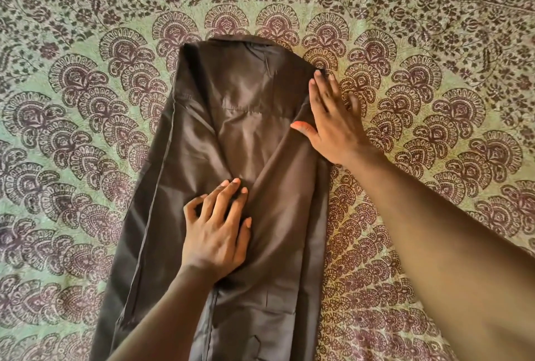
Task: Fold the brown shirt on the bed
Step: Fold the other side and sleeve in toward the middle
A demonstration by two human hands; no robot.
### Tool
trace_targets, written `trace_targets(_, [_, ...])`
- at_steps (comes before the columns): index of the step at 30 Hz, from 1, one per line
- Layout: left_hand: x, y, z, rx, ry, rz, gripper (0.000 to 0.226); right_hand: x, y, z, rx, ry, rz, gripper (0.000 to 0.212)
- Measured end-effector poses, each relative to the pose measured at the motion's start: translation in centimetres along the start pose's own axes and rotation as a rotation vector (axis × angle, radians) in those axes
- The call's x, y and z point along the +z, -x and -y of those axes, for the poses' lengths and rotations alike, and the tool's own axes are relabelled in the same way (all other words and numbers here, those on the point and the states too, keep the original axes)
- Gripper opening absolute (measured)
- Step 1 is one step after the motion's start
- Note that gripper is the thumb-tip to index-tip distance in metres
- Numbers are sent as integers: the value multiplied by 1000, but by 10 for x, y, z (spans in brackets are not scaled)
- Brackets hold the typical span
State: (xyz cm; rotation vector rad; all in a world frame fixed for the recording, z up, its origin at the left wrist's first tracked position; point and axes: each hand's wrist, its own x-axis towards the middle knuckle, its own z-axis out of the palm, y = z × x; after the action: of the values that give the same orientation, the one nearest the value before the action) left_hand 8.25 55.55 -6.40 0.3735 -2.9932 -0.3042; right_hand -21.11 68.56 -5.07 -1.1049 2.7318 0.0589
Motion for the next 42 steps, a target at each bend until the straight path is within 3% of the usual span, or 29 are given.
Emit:
trace_targets(5, [-1,0,-1,-2,-3,10,52,-14,-22,-10,71,-30,25,109])
trace_targets(10, [-1,-1,0,-4,-6,11,52,-13,30,22,15,-142,-207,92])
trace_targets(15, [2,0,1,-2,4,7,53,28,100,38,-161,-41,-122,88])
trace_targets(21, [0,1,0,6,7,-10,52,16,84,39,75,-74,-181,81])
trace_targets(23, [-2,2,-1,3,14,-14,51,12,105,56,-13,-124,-228,79])
trace_targets(26, [-2,3,-2,8,26,-26,49,27,153,83,-161,-98,-172,79])
trace_targets(31, [-1,3,-2,-13,55,-32,46,46,191,97,53,-72,-175,67])
trace_targets(35, [-13,10,-2,-32,209,-33,40,43,217,124,17,-77,-176,64])
trace_targets(38, [-35,38,2,133,250,-80,36,53,255,146,22,-62,-137,61])
trace_targets(40, [-46,68,7,367,212,24,42,59,285,160,54,-32,-99,61])
trace_targets(42, [-49,96,14,515,98,183,65,64,314,173,80,2,-55,62])
